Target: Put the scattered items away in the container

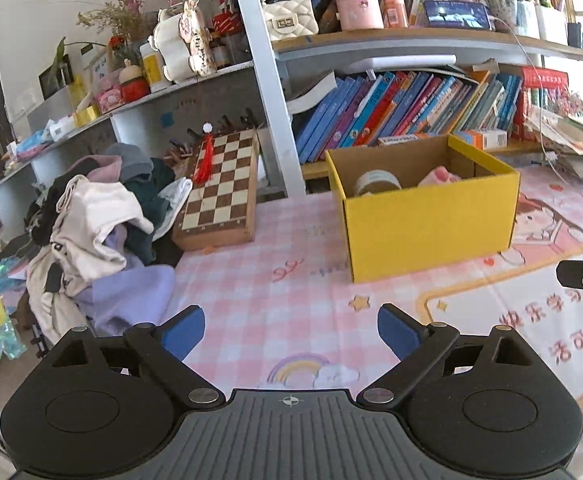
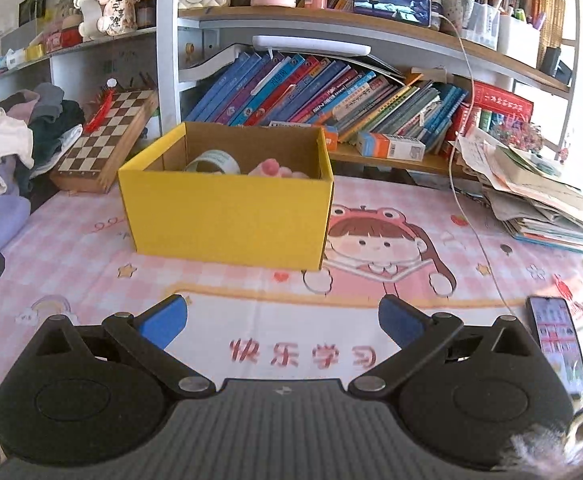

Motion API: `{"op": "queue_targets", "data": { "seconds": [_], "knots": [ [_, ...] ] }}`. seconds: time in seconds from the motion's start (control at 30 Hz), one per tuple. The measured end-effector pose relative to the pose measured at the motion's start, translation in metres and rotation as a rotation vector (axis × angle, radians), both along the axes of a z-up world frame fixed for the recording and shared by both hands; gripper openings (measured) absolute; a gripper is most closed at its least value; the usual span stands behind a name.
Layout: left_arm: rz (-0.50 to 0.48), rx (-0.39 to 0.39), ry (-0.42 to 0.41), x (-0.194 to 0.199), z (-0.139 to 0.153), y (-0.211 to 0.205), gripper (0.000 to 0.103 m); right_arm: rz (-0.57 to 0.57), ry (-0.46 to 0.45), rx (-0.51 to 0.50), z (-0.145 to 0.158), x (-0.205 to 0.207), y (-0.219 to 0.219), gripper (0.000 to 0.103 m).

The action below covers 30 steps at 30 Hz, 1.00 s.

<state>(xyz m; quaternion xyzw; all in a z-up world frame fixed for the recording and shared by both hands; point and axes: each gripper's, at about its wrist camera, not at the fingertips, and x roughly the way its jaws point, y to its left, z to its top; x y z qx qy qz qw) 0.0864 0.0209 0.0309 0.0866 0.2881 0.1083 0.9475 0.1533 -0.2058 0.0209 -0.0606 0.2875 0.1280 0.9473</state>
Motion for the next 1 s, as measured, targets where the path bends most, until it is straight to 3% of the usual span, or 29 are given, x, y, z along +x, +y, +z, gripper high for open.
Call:
{"op": "queue_targets", "data": {
  "seconds": [0.3, 0.6, 1.0],
  "knots": [
    [-0.044, 0.016, 0.050, -0.025, -0.016, -0.012, 0.098, -0.004, 0.054, -0.006, -0.014, -0.037, 0.015, 0.103],
    [-0.051, -0.017, 0.088, -0.041, -0.024, -0.012, 0.099, 0.052, 0.059, -0.054, -0.019, -0.067, 0.032, 0.103],
    [-0.100, -0.044, 0.111, -0.050, -0.033, -0.021, 0.099, 0.019, 0.067, -0.061, -0.022, -0.082, 0.021, 0.103]
  ]
}}
